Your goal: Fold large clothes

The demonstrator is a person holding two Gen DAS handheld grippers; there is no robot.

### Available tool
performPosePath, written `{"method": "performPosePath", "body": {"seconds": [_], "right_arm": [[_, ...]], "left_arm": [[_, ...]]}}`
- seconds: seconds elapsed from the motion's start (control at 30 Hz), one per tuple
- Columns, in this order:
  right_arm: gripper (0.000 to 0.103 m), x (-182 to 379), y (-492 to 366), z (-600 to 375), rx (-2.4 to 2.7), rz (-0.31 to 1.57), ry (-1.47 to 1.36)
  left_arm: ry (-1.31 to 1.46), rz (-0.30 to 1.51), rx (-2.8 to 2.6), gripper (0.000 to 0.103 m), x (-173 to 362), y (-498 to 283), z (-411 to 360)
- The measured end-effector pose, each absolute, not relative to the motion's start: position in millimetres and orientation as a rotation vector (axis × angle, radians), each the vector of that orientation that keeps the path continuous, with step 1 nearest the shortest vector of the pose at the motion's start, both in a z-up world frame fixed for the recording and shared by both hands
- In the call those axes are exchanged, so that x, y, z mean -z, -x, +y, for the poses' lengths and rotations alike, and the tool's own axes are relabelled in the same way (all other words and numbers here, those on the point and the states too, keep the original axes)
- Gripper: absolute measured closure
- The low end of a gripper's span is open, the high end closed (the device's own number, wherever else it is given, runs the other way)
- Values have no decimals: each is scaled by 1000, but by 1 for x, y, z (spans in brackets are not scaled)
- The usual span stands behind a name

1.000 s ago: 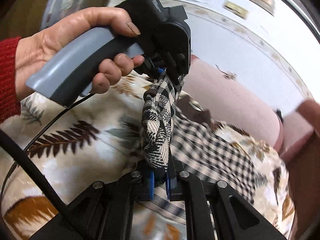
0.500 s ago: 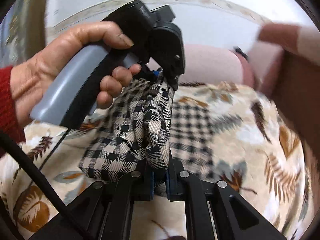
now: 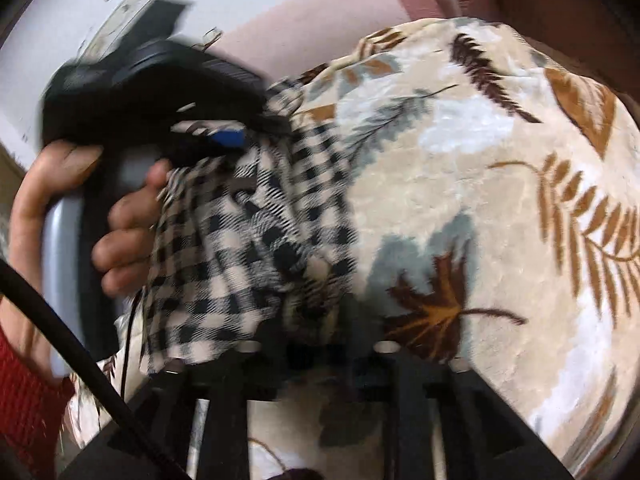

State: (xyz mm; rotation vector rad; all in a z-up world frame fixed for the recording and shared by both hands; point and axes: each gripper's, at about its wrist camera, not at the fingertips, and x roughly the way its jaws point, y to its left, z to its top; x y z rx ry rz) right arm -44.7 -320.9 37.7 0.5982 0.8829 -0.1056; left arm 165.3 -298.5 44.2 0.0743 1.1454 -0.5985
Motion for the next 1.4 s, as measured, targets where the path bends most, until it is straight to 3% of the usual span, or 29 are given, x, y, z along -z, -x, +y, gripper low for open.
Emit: {"method": "performPosePath", "body": {"seconds": [0.07,0.13,0.23,0.27,0.4,0.57,0.63,0.67,0.93,1.13,1.3,1.4], "right_arm": [[63,-45,49,-334,152,837,-600],[62,-53,50,-344,218,786,-564],[49,-61,41,-355,201,714,-559],[45,-62,35,-356,168,701,-576],[46,-51,7,-354,-47,703,-717],[46,-32,-40,-334,-61,798,-637],[65,-18,-48,-332,-123,806,-706],[90,-16,-51,-331,-156,822,-718],[92,-49,-37,-354,-2,784,-608],[92,-12,-40,-368,37,903,-637],[88,-3,-43,-365,43,936,-614],[78,-20,-35,-376,70,901,-584]], "left_arm": [[-60,1111,607,67,-61,-158,-289],[-59,1063,619,58,-80,-146,-273],[-93,994,571,46,-97,-122,-244],[-107,978,557,46,-99,-114,-234],[-130,962,495,46,-91,-85,-189],[-57,1005,421,46,-74,-73,-150],[-34,1016,406,46,-69,-72,-143],[-38,1017,396,46,-66,-72,-141],[-104,1005,392,46,-44,-67,-165],[-150,1054,345,44,-7,-63,-176],[-167,1050,346,43,4,-60,-173],[-123,1061,379,43,-12,-57,-165]]}}
